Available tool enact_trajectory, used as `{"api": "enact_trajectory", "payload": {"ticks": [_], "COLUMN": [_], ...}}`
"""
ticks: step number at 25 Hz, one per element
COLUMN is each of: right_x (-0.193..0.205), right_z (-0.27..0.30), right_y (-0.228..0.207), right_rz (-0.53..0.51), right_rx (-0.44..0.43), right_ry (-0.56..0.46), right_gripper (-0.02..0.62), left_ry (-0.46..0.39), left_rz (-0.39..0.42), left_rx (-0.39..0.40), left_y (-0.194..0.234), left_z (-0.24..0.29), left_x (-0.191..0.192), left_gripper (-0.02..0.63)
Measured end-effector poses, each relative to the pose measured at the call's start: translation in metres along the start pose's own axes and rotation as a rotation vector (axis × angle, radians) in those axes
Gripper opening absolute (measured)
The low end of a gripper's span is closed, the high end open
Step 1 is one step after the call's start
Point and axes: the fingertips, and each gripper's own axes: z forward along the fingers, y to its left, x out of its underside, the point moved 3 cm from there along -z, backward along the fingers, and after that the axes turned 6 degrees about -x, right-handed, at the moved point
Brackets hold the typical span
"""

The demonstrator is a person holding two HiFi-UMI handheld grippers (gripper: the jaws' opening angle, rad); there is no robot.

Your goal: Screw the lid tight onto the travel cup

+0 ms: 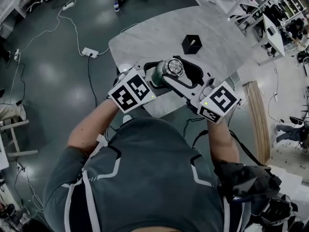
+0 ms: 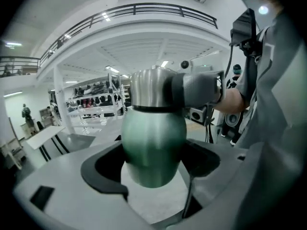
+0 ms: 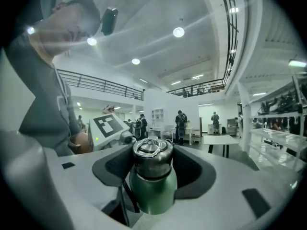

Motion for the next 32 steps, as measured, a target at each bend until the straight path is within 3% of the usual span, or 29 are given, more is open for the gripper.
{"api": "enact_trajectory", "payload": {"ticks": [1,3,5,8,10,13,16,18,20,25,27,29,32], "right_x": [0.002,0.001,-0.006,-0.021,-0.026,-0.028,-0.028,-0.028,-0.027,0.007,0.016,0.022,0.023], "right_z": [0.001,-0.002,-0.010,-0.020,-0.022,-0.021,-0.018,-0.015,-0.011,-0.002,-0.001,-0.001,0.005], "right_y": [0.001,0.005,0.011,0.032,0.044,0.053,0.060,0.055,0.044,0.010,0.000,-0.005,-0.007], "right_rz": [-0.003,-0.009,-0.019,-0.041,-0.055,-0.067,-0.085,-0.067,-0.077,-0.073,-0.051,-0.029,-0.015], "right_rx": [0.006,-0.066,-0.204,-0.489,-0.616,-0.710,-0.785,-0.744,-0.629,-0.175,-0.045,0.015,0.026], "right_ry": [0.006,0.021,0.015,-0.013,0.002,0.051,0.067,0.032,-0.033,0.010,-0.004,-0.011,-0.007], "right_gripper": [0.273,0.275,0.290,0.305,0.307,0.307,0.296,0.282,0.281,0.279,0.279,0.279,0.279], "left_ry": [-0.005,-0.030,-0.059,-0.093,-0.108,-0.124,-0.138,-0.139,-0.117,-0.009,0.014,0.015,0.002], "left_rz": [-0.006,-0.021,-0.011,0.036,0.057,0.076,0.093,0.079,0.041,0.001,-0.007,-0.030,-0.036], "left_rx": [0.005,0.068,0.167,0.357,0.481,0.603,0.634,0.584,0.479,0.116,0.026,-0.006,-0.017], "left_y": [-0.001,-0.008,-0.018,-0.033,-0.045,-0.059,-0.063,-0.057,-0.047,-0.017,-0.010,-0.009,-0.004], "left_z": [0.001,0.000,-0.008,-0.028,-0.039,-0.047,-0.047,-0.042,-0.033,-0.002,0.008,0.014,0.012], "left_x": [0.002,0.001,-0.004,-0.011,-0.016,-0.026,-0.031,-0.031,-0.026,0.000,0.009,0.013,0.016], "left_gripper": [0.371,0.371,0.371,0.371,0.371,0.372,0.371,0.372,0.371,0.371,0.371,0.371,0.371]}}
